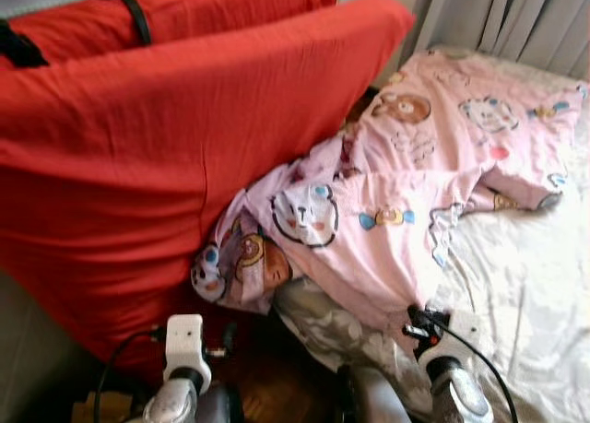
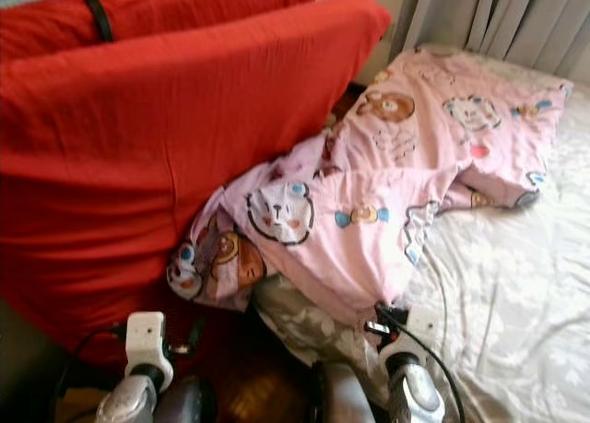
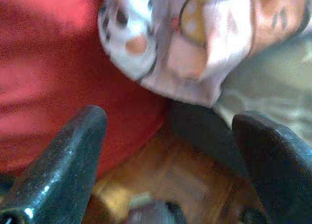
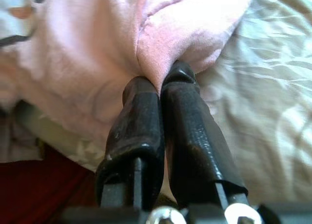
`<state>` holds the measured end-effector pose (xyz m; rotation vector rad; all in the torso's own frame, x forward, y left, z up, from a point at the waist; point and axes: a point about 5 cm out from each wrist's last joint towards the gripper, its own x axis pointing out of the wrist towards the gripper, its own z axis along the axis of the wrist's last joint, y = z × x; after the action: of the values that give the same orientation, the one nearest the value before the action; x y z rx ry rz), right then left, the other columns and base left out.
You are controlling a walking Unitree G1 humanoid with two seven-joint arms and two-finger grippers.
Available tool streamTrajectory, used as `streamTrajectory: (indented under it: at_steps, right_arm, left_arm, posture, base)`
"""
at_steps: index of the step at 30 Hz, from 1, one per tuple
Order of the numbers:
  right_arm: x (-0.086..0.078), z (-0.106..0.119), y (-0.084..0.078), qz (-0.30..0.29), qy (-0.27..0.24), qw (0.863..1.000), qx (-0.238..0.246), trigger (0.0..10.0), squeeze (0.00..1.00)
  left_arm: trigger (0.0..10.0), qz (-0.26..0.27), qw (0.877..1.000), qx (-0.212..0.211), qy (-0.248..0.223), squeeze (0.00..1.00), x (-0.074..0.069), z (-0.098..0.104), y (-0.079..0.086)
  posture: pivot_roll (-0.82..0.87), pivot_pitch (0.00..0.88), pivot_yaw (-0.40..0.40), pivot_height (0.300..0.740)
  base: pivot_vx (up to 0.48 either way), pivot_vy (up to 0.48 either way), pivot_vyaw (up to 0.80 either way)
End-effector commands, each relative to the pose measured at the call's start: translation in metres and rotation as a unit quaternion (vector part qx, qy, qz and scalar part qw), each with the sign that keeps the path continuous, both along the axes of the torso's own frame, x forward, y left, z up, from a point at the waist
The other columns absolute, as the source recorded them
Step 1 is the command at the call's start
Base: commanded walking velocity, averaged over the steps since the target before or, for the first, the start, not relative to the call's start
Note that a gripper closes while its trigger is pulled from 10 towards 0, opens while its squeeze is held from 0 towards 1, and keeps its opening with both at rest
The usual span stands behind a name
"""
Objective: Clean up the room
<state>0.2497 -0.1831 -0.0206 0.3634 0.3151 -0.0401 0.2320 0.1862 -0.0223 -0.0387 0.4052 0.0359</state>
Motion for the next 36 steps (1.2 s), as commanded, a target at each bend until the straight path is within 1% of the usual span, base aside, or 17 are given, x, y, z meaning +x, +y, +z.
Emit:
streamTrajectory:
  at_steps: [1,5,9,11,13,15,16,20,22,25,27,36]
  right_arm:
    - [0.001,0.001,0.004,0.015,-0.005,1.000,-0.018,10.0,0.00]
    - [0.006,0.005,0.006,0.019,-0.010,0.999,-0.025,10.0,0.00]
    - [0.008,0.007,0.006,0.020,-0.016,0.999,-0.030,10.0,0.00]
    - [0.010,0.010,0.004,0.019,-0.025,0.999,-0.040,10.0,0.00]
    - [0.010,0.013,-0.001,0.008,-0.032,0.999,-0.044,10.0,0.00]
    - [0.009,0.013,-0.007,-0.007,-0.033,0.998,-0.048,10.0,0.00]
    - [0.009,0.013,-0.007,-0.007,-0.033,0.998,-0.048,10.0,0.00]
    - [0.008,0.014,-0.010,-0.013,-0.037,0.998,-0.053,10.0,0.00]
    - [0.009,0.015,-0.010,-0.012,-0.039,0.998,-0.054,10.0,0.00]
    - [0.010,0.015,-0.011,-0.010,-0.030,0.997,-0.068,10.0,0.00]
    - [0.012,0.017,-0.010,-0.015,-0.035,0.997,-0.065,10.0,0.00]
    - [0.011,0.016,-0.007,-0.016,-0.035,0.997,-0.071,10.0,0.00]
  left_arm:
    - [10.0,0.016,0.999,-0.003,0.050,0.00,-0.014,-0.017,0.005]
    - [10.0,0.021,0.996,0.000,0.087,0.00,-0.022,-0.028,0.006]
    - [10.0,0.024,0.995,0.005,0.100,0.00,-0.024,-0.032,0.007]
    - [10.0,0.042,0.992,0.008,0.119,0.00,-0.028,-0.036,0.012]
    - [10.0,0.056,0.990,0.008,0.125,0.00,-0.030,-0.038,0.018]
    - [10.0,0.069,0.988,0.012,0.138,0.00,-0.035,-0.041,0.026]
    - [10.0,0.069,0.988,0.012,0.138,0.00,-0.035,-0.041,0.026]
    - [10.0,0.078,0.985,0.014,0.156,0.00,-0.043,-0.046,0.030]
    - [10.0,0.081,0.984,0.013,0.160,0.00,-0.045,-0.047,0.030]
    - [10.0,0.088,0.982,0.010,0.168,0.00,-0.049,-0.050,0.030]
    - [10.0,0.090,0.980,0.009,0.176,0.00,-0.053,-0.052,0.030]
    - [10.0,0.086,0.979,0.004,0.183,0.00,-0.058,-0.055,0.028]
  posture:
    - [-0.01,0.041,-0.025,0.641]
    - [-0.01,0.030,-0.030,0.666]
    - [-0.01,0.033,-0.038,0.676]
    - [-0.01,0.038,-0.036,0.686]
    - [-0.01,0.039,-0.036,0.696]
    - [-0.01,0.042,-0.037,0.716]
    - [-0.01,0.042,-0.037,0.716]
    - [-0.01,0.043,-0.042,0.740]
    - [-0.01,0.046,-0.045,0.740]
    - [-0.01,0.048,-0.046,0.740]
    - [-0.01,0.051,-0.046,0.740]
    - [-0.01,0.054,-0.043,0.740]
  base:
    - [0.000,0.000,0.00]
    - [0.000,0.000,0.00]
    - [0.000,0.000,0.00]
    - [0.000,0.000,0.00]
    - [0.000,0.000,0.00]
    - [0.000,0.000,0.00]
    - [0.000,0.000,0.00]
    - [0.000,0.000,0.00]
    - [0.000,0.000,0.00]
    - [0.000,0.000,0.00]
    - [0.000,0.000,0.00]
    - [0.000,0.000,0.00]
